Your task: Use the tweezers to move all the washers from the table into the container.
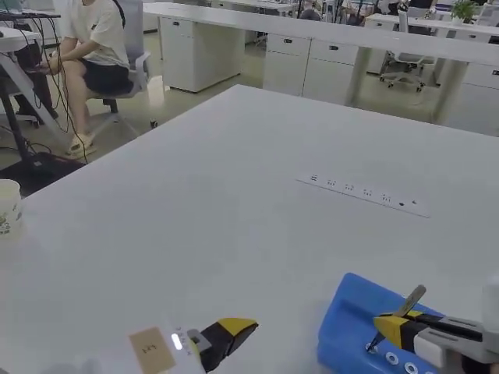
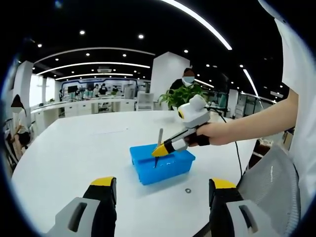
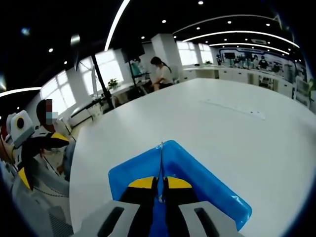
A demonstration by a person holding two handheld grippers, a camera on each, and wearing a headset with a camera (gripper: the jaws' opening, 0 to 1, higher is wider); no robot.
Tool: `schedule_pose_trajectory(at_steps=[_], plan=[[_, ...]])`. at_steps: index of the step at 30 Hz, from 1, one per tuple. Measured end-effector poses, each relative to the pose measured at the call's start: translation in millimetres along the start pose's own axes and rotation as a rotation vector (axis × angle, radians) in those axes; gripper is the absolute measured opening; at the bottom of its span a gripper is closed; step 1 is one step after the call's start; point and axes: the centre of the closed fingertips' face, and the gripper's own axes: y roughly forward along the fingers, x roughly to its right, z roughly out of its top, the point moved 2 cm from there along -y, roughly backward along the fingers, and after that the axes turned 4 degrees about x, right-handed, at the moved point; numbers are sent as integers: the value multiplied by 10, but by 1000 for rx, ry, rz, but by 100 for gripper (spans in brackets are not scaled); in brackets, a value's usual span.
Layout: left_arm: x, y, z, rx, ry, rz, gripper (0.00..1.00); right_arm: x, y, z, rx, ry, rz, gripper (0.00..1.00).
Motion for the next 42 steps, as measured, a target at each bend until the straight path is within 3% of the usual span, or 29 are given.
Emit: schedule_pose_trajectory(at_steps=[14, 26, 42], plan=[[-9, 0, -8, -2, 2, 3, 77, -43, -192, 187, 83, 16, -6, 4], [0, -1, -14, -7, 7, 0, 77, -218, -367, 349, 157, 21, 16, 4], [5, 0, -17, -9, 9, -1, 77, -426, -525, 324, 170, 22, 45, 4]])
